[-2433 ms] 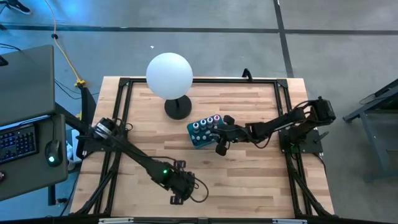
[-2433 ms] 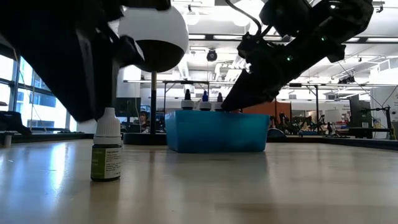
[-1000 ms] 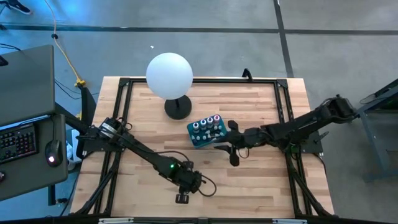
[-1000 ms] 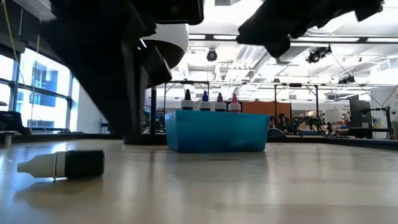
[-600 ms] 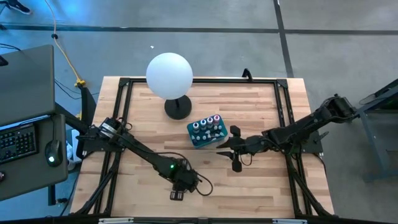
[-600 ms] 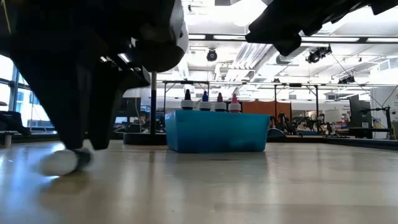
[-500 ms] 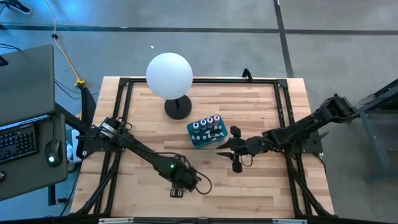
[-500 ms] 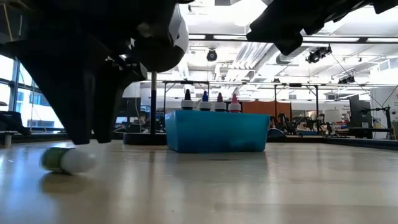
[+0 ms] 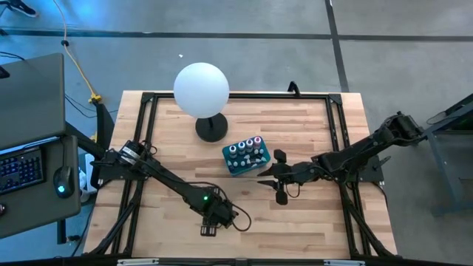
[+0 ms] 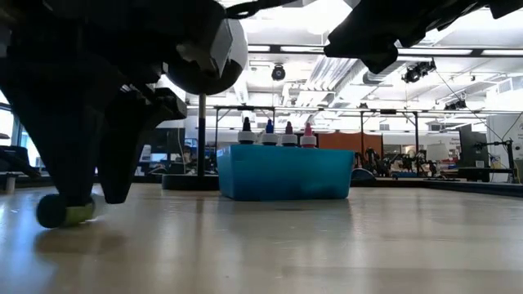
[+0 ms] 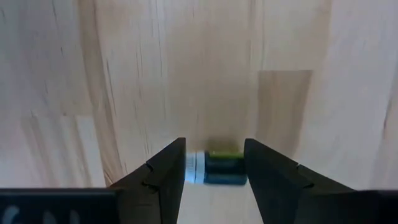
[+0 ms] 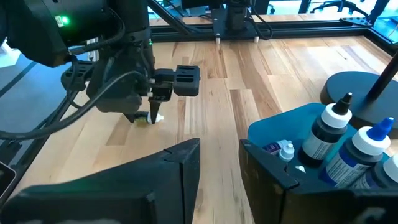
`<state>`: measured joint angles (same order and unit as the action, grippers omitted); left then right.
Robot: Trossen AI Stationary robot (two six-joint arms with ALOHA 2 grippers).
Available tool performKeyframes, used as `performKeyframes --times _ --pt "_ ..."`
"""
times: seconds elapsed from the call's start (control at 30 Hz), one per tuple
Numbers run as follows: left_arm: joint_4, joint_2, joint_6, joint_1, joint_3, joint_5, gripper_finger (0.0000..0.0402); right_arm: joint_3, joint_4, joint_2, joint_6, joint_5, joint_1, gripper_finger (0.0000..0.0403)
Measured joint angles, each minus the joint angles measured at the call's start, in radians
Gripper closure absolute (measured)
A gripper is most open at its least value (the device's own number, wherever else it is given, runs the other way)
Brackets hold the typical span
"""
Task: Pick & Place food coloring
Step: Put the green food coloring bottle into the bin
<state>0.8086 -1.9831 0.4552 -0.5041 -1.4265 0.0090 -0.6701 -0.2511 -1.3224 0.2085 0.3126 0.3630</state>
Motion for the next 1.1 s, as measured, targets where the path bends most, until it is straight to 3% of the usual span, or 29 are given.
performKeyframes --times 0.23,0.43,0.6,1.1 --pt "0.0 0.0 -0.002 0.0 -0.002 0.0 0.024 0.0 0.0 0.0 0.0 0.0 0.0 0.0299" --pt "0.151 0.0 0.197 0.0 -0.073 0.047 0.024 0.0 0.0 0.0 0.0 0.0 0.0 0.0299" --pt "0.246 0.001 0.429 0.0 -0.058 0.048 0.024 0.0 0.0 0.0 0.0 -0.001 0.0 0.0299" --pt "-0.006 0.006 0.467 0.0 0.071 0.03 0.0241 0.0 0.009 0.0 0.0 -0.023 0.0 0.0299"
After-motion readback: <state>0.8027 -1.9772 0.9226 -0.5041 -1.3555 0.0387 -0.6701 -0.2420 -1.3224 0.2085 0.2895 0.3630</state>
